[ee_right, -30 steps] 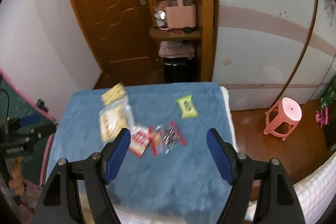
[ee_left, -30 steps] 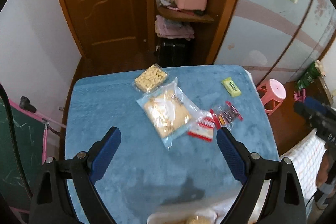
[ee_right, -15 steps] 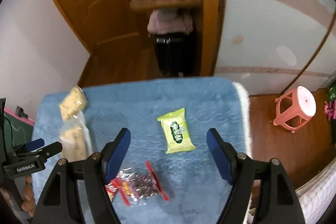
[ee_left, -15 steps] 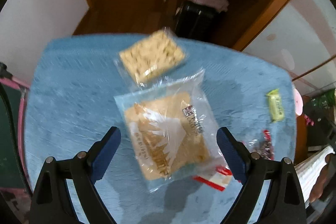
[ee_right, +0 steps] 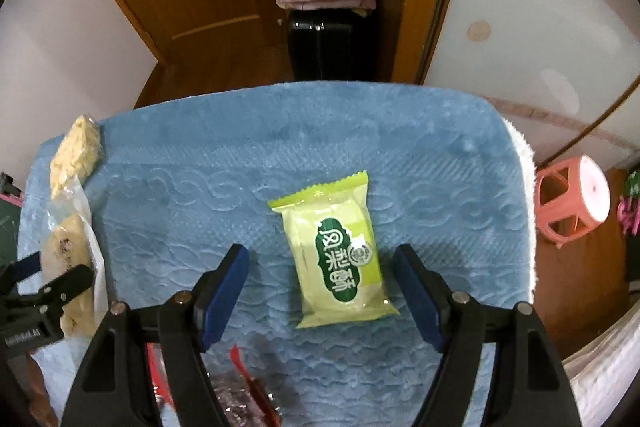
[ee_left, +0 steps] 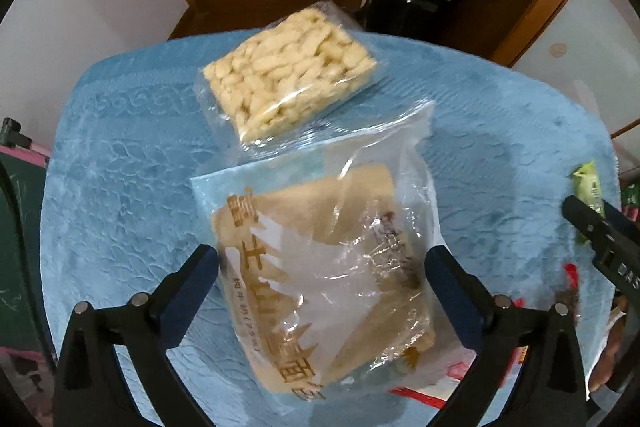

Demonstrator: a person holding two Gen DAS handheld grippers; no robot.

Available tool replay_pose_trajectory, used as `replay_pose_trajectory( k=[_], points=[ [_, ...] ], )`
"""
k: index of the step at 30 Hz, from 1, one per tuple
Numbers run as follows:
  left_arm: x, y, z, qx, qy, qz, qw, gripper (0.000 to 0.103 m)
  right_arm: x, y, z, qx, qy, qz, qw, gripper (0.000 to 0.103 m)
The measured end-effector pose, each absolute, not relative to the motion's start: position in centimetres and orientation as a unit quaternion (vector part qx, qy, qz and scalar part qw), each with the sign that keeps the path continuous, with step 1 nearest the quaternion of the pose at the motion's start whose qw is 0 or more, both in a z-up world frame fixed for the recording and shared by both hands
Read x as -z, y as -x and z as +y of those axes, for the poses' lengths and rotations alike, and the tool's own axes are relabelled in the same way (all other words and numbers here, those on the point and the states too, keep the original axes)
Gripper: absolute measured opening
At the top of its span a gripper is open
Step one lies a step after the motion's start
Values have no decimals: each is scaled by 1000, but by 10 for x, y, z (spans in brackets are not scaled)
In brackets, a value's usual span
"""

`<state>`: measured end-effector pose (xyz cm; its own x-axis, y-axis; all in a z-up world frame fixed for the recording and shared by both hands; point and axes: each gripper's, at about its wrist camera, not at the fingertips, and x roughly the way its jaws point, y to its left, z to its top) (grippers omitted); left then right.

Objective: Organize snacks
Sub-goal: 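Grasp the clear bread bag with the left tool while the right tool grasps the green pastry pack, then carry both snacks over the tray and open both tools to drop them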

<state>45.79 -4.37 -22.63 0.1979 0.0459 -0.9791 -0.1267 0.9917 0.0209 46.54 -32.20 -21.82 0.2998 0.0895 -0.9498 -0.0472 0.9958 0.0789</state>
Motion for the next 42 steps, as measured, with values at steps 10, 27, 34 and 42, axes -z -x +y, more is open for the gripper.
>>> replay_pose_trajectory(
  k=[10,27,34,42],
  points=[
    [242,-442,-31,-31,85,645,759,103,214,-456,-323,-30,16,582,813,40],
    [101,-338,-21,0,8,560,828,79,120,-362,-338,-37,-21,525,850,39],
    [3,-240,4,36,1,501,865,69,28,-267,-337,-51,-50,463,884,39],
    [-52,-114,-8,119,-14,438,891,66,-49,-143,-290,-100,-37,393,913,39]
  ],
)
